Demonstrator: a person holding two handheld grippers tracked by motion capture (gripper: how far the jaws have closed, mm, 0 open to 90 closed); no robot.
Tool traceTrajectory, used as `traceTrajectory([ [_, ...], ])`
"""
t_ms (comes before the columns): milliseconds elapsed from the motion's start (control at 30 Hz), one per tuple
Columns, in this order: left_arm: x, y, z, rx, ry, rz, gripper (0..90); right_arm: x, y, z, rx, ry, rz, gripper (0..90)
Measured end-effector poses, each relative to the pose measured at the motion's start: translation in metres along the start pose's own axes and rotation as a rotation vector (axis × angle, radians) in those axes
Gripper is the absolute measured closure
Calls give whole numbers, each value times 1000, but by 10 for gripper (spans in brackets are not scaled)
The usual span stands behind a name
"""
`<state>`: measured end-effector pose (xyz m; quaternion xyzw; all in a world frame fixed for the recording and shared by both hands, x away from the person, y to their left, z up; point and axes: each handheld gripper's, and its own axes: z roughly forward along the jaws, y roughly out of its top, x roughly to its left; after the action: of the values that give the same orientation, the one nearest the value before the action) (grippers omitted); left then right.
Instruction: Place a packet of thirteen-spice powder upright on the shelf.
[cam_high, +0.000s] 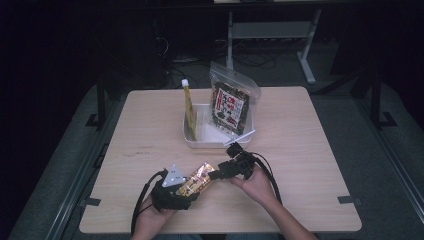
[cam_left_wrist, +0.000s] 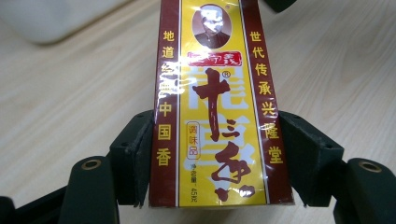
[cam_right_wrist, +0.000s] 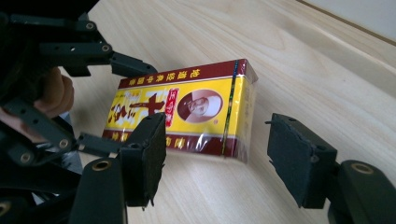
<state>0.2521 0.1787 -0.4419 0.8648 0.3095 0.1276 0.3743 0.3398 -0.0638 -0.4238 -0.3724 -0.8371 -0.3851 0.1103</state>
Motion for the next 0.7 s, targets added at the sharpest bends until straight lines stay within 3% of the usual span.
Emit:
traceTrajectory([
  [200, -1, 2, -7, -61, -2, 4, 325, -6, 6, 2, -14, 45, 71, 374],
  [300, -2, 2, -8, -68, -2, 8, 325, -8, 7, 4, -15, 77, 96, 396],
  [433, -2, 3, -9, -87, 3, 16, 325, -8, 9, 5, -12, 126, 118, 449],
  [700, 0, 2, -13, -129, -2, 6, 324, -7, 14, 1, -23, 157, 151, 478],
])
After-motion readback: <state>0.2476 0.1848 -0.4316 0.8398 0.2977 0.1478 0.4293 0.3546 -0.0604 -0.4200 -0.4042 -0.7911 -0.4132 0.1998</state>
